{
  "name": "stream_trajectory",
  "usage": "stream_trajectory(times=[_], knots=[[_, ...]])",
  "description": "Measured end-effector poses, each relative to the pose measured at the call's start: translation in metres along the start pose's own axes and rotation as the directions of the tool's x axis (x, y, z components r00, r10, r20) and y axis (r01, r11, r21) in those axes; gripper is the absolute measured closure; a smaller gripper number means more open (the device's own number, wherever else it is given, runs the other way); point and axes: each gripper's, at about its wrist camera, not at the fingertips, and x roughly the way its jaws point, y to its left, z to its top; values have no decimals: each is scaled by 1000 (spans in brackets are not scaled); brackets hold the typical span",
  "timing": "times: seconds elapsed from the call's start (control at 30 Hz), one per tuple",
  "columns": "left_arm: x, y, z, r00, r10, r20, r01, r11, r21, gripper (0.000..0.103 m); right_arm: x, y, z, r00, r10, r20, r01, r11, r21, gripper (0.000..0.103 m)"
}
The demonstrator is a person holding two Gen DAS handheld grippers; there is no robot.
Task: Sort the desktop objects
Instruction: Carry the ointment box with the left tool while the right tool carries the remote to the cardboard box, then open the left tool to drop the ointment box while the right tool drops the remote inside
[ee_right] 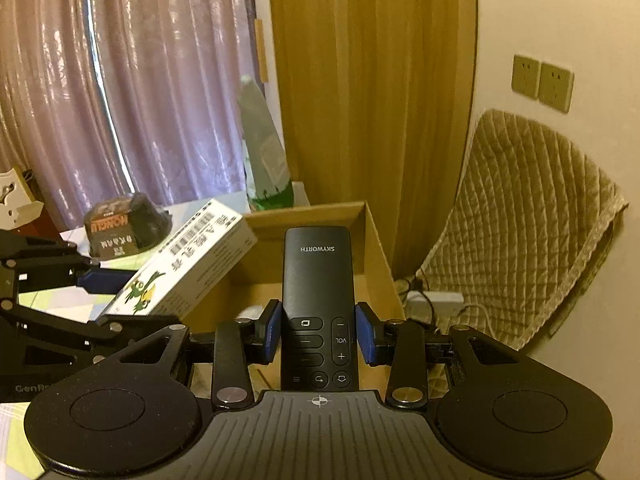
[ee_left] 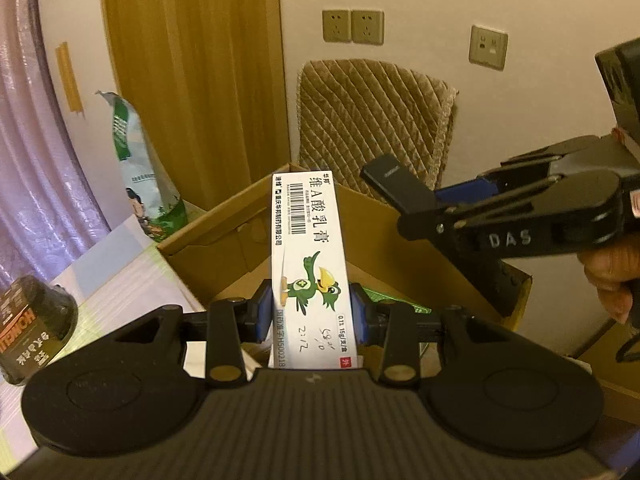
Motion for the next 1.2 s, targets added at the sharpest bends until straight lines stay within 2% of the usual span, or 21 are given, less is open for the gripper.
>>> stream_trajectory(times=[0.87,1.2], knots=[[62,2,-4,993,-12,-116,13,1000,9,69,40,-24,-24,995,33,-99,-30,999,36,65],[59,13,-6,994,1,-105,-4,1000,-26,69,53,-23,-27,992,42,-121,-38,999,37,65]])
